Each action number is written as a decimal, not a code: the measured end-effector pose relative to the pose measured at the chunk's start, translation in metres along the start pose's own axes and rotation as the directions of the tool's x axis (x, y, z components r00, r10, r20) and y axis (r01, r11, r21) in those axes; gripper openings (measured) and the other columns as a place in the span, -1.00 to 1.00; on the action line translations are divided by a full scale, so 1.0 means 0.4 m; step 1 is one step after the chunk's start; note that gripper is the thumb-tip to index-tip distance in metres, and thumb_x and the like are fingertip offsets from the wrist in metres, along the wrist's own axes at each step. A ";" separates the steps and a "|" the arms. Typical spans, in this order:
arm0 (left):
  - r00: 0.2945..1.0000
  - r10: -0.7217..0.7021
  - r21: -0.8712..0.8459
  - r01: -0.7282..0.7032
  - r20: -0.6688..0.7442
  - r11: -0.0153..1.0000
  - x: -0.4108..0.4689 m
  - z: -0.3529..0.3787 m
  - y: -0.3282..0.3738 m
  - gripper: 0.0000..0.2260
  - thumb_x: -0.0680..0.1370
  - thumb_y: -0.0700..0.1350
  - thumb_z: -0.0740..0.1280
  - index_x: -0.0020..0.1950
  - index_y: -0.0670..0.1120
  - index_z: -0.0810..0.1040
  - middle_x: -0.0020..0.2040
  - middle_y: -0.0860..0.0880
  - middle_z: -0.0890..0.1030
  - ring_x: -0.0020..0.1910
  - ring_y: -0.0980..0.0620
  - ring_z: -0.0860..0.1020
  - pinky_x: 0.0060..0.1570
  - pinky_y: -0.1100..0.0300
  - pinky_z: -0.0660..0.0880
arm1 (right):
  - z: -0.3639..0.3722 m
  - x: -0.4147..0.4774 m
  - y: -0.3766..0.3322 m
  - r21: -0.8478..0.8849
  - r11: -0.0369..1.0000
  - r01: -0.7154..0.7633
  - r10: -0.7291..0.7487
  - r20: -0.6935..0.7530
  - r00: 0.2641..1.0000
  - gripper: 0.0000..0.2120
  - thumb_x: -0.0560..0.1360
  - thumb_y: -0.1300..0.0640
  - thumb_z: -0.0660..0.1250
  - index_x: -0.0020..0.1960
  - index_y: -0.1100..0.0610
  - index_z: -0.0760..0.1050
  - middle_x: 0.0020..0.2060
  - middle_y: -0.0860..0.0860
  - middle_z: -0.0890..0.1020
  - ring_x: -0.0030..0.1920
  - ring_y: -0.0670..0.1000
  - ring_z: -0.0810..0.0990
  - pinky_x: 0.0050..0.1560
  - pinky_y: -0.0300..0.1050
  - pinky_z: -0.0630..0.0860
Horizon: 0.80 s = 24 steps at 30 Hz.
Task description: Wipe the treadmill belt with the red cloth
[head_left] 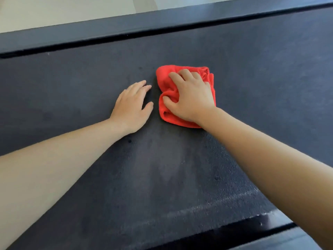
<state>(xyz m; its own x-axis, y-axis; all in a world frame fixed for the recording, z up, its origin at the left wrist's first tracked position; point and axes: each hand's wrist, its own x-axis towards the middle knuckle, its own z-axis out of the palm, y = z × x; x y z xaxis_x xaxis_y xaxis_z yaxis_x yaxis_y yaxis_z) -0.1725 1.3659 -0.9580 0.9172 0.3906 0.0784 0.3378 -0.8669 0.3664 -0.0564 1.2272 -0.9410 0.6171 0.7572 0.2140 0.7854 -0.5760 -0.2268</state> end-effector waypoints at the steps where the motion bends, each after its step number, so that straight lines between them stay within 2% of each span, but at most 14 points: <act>1: 0.997 0.060 0.018 -0.061 0.053 0.998 -0.050 -0.013 -0.017 -0.54 0.58 -0.05 0.17 0.47 -0.09 0.23 0.52 -0.04 0.17 0.50 -0.02 0.09 0.46 0.02 0.04 | -0.007 -0.035 -0.025 0.003 1.000 0.008 -0.008 0.012 1.000 -0.50 0.42 -0.19 0.21 0.28 0.02 0.37 0.20 0.00 0.44 0.19 0.13 0.38 -0.04 0.03 0.34; 4: 0.974 0.159 0.041 -0.168 0.163 0.985 -0.205 -0.065 -0.077 -0.51 0.58 0.06 0.07 0.50 -0.03 0.17 0.53 0.03 0.11 0.51 0.03 0.04 0.47 0.07 -0.01 | -0.020 -0.151 -0.107 0.029 0.998 0.047 -0.048 0.041 0.998 -0.47 0.40 -0.24 0.21 0.27 0.00 0.37 0.21 -0.02 0.45 0.21 0.11 0.39 0.01 0.06 0.38; 7: 0.969 0.182 0.059 -0.193 0.166 0.979 -0.327 -0.098 -0.125 -0.46 0.54 0.15 -0.03 0.49 0.02 0.18 0.52 0.09 0.12 0.50 0.09 0.06 0.44 0.14 -0.04 | -0.018 -0.226 -0.182 0.053 0.997 0.060 -0.062 0.045 0.997 -0.42 0.40 -0.33 0.10 0.28 -0.01 0.39 0.22 -0.04 0.45 0.23 0.09 0.39 0.03 0.07 0.38; 9: 0.984 0.141 0.033 -0.145 0.111 0.989 -0.365 -0.101 -0.134 -0.48 0.54 0.12 -0.01 0.47 0.00 0.25 0.50 0.09 0.20 0.49 0.10 0.12 0.44 0.15 0.01 | -0.008 -0.232 -0.209 0.031 0.999 0.039 -0.040 0.023 0.999 -0.44 0.45 -0.32 0.06 0.27 0.00 0.40 0.22 -0.03 0.46 0.22 0.10 0.40 0.00 0.07 0.38; 13: 0.993 0.114 0.021 -0.114 0.027 0.993 -0.361 -0.092 -0.132 -0.53 0.53 0.03 0.13 0.42 -0.07 0.34 0.44 0.02 0.34 0.43 0.04 0.27 0.35 0.18 0.12 | 0.014 -0.178 -0.214 0.017 0.999 0.047 -0.046 -0.018 0.999 -0.60 0.48 -0.16 0.18 0.22 0.03 0.42 0.20 0.01 0.48 0.20 0.14 0.42 -0.02 0.08 0.38; 19: 0.994 0.103 0.059 -0.105 0.026 0.993 -0.367 -0.094 -0.127 -0.53 0.52 0.03 0.14 0.42 -0.07 0.33 0.44 0.01 0.32 0.43 0.03 0.26 0.36 0.19 0.11 | 0.034 -0.099 -0.244 -0.006 0.999 0.036 -0.036 0.021 0.999 -0.57 0.47 -0.15 0.19 0.26 0.04 0.39 0.21 0.02 0.46 0.22 0.14 0.39 0.00 0.08 0.37; 24: 0.995 0.095 0.077 -0.097 0.025 0.992 -0.372 -0.099 -0.124 -0.53 0.52 0.01 0.16 0.41 -0.11 0.34 0.44 -0.04 0.33 0.43 -0.02 0.26 0.37 0.15 0.13 | 0.000 -0.223 -0.253 0.017 0.993 0.118 -0.119 0.049 0.992 -0.54 0.42 -0.19 0.19 0.23 0.02 0.40 0.16 0.00 0.47 0.16 0.13 0.42 -0.07 0.05 0.38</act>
<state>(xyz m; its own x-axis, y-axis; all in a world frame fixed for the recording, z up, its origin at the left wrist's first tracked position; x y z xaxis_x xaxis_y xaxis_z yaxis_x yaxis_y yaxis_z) -0.3339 1.3629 -0.9510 0.9503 0.2983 0.0893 0.2627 -0.9220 0.2844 -0.1910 1.2180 -0.9369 0.5160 0.8346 0.1927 0.8520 -0.4770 -0.2158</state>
